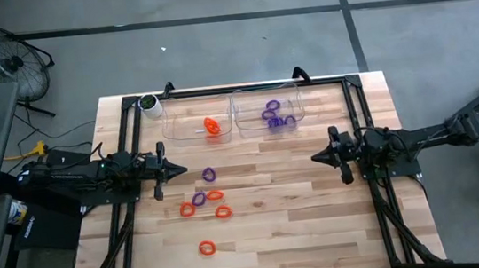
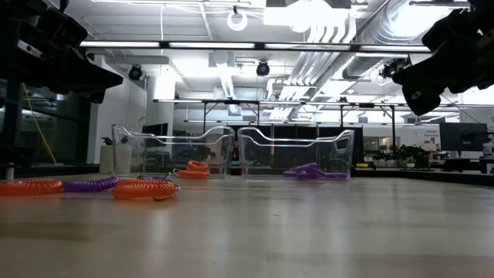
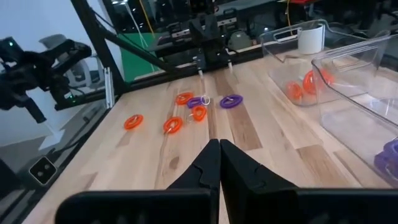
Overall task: Sort spring keychains
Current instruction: Put the orange spring keychain into the left bin
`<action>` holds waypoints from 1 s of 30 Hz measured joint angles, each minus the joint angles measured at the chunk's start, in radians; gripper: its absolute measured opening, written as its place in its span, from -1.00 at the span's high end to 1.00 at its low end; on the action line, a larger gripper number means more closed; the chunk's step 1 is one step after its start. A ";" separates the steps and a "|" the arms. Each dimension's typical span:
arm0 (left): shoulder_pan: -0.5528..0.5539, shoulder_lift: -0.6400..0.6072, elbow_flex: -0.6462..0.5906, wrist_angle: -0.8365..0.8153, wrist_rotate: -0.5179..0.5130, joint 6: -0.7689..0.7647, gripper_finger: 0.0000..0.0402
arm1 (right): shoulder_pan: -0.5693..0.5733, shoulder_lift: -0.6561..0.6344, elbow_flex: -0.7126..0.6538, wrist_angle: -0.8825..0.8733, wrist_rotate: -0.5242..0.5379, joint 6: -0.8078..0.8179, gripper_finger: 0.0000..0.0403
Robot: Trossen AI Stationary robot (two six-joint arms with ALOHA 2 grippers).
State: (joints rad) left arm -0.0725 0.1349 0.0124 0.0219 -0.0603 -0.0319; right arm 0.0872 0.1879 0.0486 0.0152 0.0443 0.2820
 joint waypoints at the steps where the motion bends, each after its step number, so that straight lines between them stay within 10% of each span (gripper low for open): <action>1: 0.000 0.000 0.000 0.000 0.000 0.000 0.99 | 0.000 0.000 0.000 -0.002 0.001 -0.012 1.00; 30: 0.000 0.000 0.000 0.000 0.000 0.000 0.99 | 0.000 0.001 0.001 -0.089 0.018 -0.006 1.00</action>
State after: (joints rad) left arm -0.0726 0.1349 0.0124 0.0219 -0.0601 -0.0315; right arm 0.0872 0.1889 0.0491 -0.0738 0.0625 0.2763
